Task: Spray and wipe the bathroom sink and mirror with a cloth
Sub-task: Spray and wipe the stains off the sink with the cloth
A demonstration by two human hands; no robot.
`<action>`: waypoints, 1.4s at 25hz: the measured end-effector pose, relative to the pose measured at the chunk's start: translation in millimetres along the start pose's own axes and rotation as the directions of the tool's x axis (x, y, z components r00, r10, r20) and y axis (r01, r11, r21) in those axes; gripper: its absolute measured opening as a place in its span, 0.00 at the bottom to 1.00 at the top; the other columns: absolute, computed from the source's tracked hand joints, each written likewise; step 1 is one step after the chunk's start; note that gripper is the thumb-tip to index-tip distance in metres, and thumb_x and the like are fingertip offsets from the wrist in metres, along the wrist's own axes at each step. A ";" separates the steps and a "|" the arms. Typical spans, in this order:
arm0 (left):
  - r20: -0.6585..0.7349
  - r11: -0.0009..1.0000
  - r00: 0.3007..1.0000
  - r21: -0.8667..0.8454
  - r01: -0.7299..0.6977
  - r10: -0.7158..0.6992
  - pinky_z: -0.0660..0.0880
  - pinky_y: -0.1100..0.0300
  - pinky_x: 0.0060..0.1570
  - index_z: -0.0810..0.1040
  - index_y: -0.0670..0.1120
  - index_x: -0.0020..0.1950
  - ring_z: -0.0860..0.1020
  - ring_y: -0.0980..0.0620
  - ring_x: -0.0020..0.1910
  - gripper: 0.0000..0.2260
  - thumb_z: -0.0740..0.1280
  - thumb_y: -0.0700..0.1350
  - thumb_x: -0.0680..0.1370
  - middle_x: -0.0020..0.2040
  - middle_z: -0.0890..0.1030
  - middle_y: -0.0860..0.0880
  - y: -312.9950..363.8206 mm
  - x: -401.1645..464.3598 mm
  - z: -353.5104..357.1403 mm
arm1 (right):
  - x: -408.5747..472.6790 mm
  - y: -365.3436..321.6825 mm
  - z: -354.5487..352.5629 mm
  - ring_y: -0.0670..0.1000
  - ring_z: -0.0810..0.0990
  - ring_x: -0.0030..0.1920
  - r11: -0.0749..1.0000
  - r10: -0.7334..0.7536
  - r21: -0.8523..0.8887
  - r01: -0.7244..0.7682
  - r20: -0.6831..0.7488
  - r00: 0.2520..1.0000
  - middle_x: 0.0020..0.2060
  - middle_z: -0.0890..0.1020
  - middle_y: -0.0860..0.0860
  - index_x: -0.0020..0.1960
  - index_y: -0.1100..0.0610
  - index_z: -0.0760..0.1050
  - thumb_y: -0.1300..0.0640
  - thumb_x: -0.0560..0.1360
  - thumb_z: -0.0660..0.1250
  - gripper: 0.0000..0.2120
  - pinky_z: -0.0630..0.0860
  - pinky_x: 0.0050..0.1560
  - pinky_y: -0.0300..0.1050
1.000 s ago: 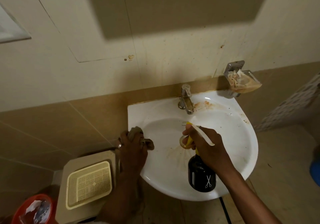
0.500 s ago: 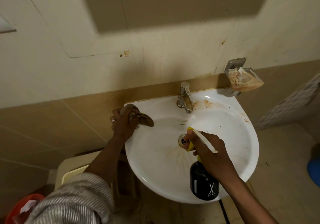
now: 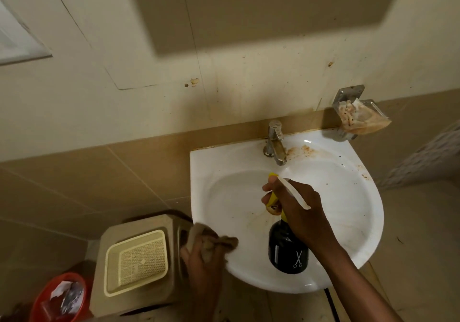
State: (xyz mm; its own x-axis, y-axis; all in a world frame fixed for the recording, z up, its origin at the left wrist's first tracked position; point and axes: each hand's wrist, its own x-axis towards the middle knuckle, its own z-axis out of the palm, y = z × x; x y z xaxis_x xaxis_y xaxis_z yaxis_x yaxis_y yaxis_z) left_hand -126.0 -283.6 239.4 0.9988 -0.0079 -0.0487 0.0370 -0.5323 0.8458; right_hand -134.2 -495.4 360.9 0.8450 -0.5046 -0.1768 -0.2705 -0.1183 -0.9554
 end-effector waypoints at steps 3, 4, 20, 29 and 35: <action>0.126 0.999 0.991 0.008 -0.051 0.050 0.76 0.56 0.45 0.74 0.62 0.43 0.78 0.46 0.45 0.05 0.67 0.60 0.72 0.45 0.78 0.54 -7.6 -42.3 12.8 | -0.9 -4.9 1.1 0.45 0.86 0.37 1.000 -0.015 -0.003 0.015 0.022 1.000 0.37 0.88 0.48 0.46 0.51 0.86 0.45 0.82 0.65 0.16 0.81 0.44 0.43; 0.208 0.999 0.977 0.013 -0.047 0.043 0.75 0.63 0.46 0.75 0.61 0.45 0.79 0.46 0.46 0.07 0.67 0.61 0.73 0.46 0.78 0.52 -4.2 -53.7 11.2 | -1.1 -5.5 0.0 0.45 0.86 0.38 1.000 -0.019 -0.005 0.019 0.018 1.000 0.37 0.88 0.48 0.46 0.51 0.86 0.45 0.82 0.65 0.16 0.80 0.43 0.40; 0.425 0.532 0.729 0.500 -0.683 0.536 0.72 0.46 0.56 0.83 0.56 0.54 0.76 0.37 0.61 0.16 0.64 0.62 0.74 0.62 0.81 0.50 70.9 232.6 79.9 | -10.1 -3.7 -31.1 0.45 0.84 0.38 1.000 0.015 -0.019 -0.018 -0.119 0.993 0.37 0.87 0.50 0.43 0.48 0.86 0.39 0.80 0.62 0.19 0.77 0.41 0.33; 0.354 0.687 0.815 0.440 -0.578 0.458 0.67 0.49 0.52 0.82 0.56 0.50 0.71 0.45 0.60 0.14 0.68 0.59 0.67 0.56 0.77 0.52 25.7 204.2 8.5 | 17.4 -9.5 1.2 0.40 0.84 0.33 0.997 0.052 0.060 -0.047 -0.074 0.996 0.36 0.88 0.52 0.48 0.56 0.86 0.52 0.84 0.64 0.14 0.78 0.35 0.31; 0.175 0.880 0.949 0.361 -0.309 0.262 0.63 0.54 0.55 0.83 0.51 0.53 0.72 0.45 0.55 0.15 0.78 0.45 0.67 0.58 0.74 0.46 7.9 144.5 -0.6 | 20.6 -17.8 19.9 0.42 0.85 0.35 0.999 0.005 0.036 -0.005 -0.011 1.000 0.39 0.88 0.51 0.50 0.57 0.86 0.53 0.84 0.64 0.14 0.79 0.36 0.36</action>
State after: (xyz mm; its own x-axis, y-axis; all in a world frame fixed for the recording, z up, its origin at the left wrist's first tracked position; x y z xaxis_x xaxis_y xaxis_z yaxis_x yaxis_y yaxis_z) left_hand 18.6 -288.5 239.3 0.9520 -0.2950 0.0821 -0.2880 -0.7716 0.5672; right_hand -102.8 -486.6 369.6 0.8386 -0.5144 -0.1790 -0.2575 -0.0849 -0.9625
